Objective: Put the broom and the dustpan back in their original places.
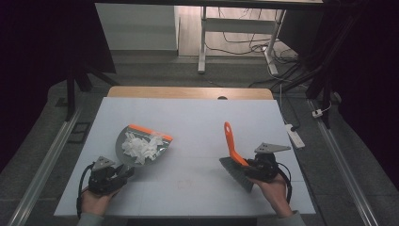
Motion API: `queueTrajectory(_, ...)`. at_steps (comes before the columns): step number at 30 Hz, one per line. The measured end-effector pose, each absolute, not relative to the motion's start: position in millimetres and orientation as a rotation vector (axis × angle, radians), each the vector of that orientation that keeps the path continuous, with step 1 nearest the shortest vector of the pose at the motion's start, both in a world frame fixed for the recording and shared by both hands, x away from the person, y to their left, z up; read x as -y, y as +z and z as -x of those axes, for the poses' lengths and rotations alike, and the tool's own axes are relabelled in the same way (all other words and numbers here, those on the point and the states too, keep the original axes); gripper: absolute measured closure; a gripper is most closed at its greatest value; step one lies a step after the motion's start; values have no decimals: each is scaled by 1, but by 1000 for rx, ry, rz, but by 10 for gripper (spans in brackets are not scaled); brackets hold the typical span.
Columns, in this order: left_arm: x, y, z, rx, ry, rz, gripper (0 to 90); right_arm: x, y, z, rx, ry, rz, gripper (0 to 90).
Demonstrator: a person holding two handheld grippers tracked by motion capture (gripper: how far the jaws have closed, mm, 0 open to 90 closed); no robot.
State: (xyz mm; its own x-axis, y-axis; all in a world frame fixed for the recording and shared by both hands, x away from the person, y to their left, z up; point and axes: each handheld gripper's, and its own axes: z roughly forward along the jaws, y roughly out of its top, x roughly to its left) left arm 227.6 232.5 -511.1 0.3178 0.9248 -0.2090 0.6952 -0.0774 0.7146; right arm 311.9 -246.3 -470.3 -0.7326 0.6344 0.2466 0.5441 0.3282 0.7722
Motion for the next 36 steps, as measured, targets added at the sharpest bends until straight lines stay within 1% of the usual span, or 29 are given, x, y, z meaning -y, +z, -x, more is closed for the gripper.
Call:
queueTrajectory(8,-224,-514,-235,-1547,406,-1751,620,244,-471,-314,-2511,1350,-1120,704)
queueTrajectory(13,-215,-519,-243,-1593,409,-1725,619,241,-471,-317,-2529,1356,-1119,704)
queueTrajectory(23,-210,-529,-260,-1673,423,-1685,619,245,-477,-324,-2603,1321,-1160,704)
queueTrajectory(28,-210,-532,-264,-1701,429,-1681,618,251,-488,-332,-2594,1262,-1250,704)
queueTrajectory(36,-206,-536,-269,-1715,431,-1695,614,259,-494,-343,-2557,1230,-1331,700)
